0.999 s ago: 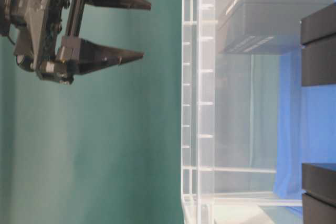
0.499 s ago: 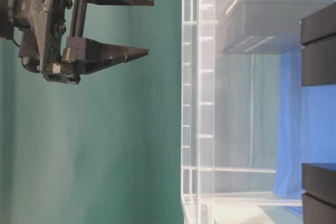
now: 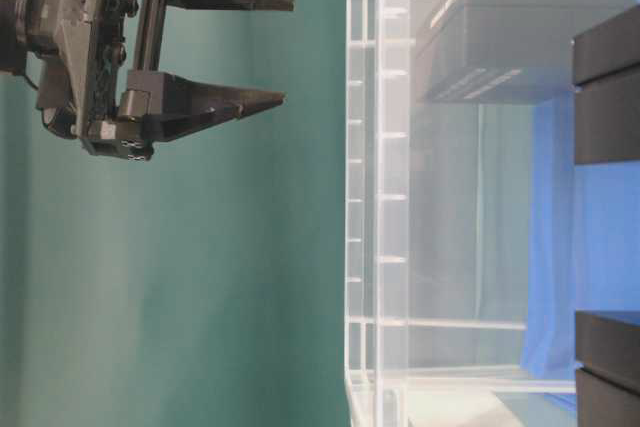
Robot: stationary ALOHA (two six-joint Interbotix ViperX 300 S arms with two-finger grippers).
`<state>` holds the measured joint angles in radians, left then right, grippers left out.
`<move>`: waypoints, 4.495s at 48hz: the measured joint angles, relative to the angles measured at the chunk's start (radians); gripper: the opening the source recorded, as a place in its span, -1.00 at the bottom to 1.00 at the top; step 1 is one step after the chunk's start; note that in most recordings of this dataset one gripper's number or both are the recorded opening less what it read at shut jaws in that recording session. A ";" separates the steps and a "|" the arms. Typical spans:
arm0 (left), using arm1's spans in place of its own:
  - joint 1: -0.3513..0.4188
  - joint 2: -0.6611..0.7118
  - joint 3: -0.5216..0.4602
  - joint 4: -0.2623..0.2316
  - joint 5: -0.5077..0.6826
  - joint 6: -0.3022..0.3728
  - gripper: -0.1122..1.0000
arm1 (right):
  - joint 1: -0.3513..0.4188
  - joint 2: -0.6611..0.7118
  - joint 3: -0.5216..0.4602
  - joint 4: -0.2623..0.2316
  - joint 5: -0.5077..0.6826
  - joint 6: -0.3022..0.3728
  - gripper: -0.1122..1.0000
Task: Take the box out of the case with the right arm.
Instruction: 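Raise the right gripper and move it over the right box in the bin, then lower the open right gripper around the right black box, then close the right gripper on the right black box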
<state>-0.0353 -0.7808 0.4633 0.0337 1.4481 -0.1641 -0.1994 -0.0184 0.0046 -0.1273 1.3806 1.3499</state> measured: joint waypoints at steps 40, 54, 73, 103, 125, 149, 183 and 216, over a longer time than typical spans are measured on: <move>0.002 0.000 0.000 0.000 0.002 0.000 -0.80 | 0.000 0.000 0.000 0.002 0.000 0.000 0.80; 0.000 0.002 0.000 0.000 0.002 0.000 -0.80 | 0.000 0.000 0.000 0.002 0.002 0.002 0.80; 0.000 0.000 0.000 -0.002 0.002 0.000 -0.80 | 0.000 0.000 0.000 0.002 0.002 0.002 0.80; 0.000 0.002 0.000 0.000 0.002 0.000 -0.80 | 0.000 0.000 0.032 0.002 0.000 0.021 0.80; 0.000 0.002 0.000 0.000 0.002 0.000 -0.80 | 0.000 0.026 0.124 0.002 -0.124 0.055 0.80; 0.000 0.003 0.000 -0.002 0.000 -0.002 -0.80 | -0.017 0.095 0.195 0.028 -0.224 0.055 0.80; 0.002 0.003 0.000 0.000 0.002 -0.003 -0.80 | -0.018 0.144 0.232 0.055 -0.314 0.087 0.79; 0.000 0.000 0.000 0.000 0.002 -0.002 -0.80 | -0.020 0.146 0.232 0.063 -0.334 0.094 0.37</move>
<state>-0.0353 -0.7808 0.4633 0.0337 1.4496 -0.1657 -0.2194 0.1273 0.2362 -0.0644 1.0462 1.4435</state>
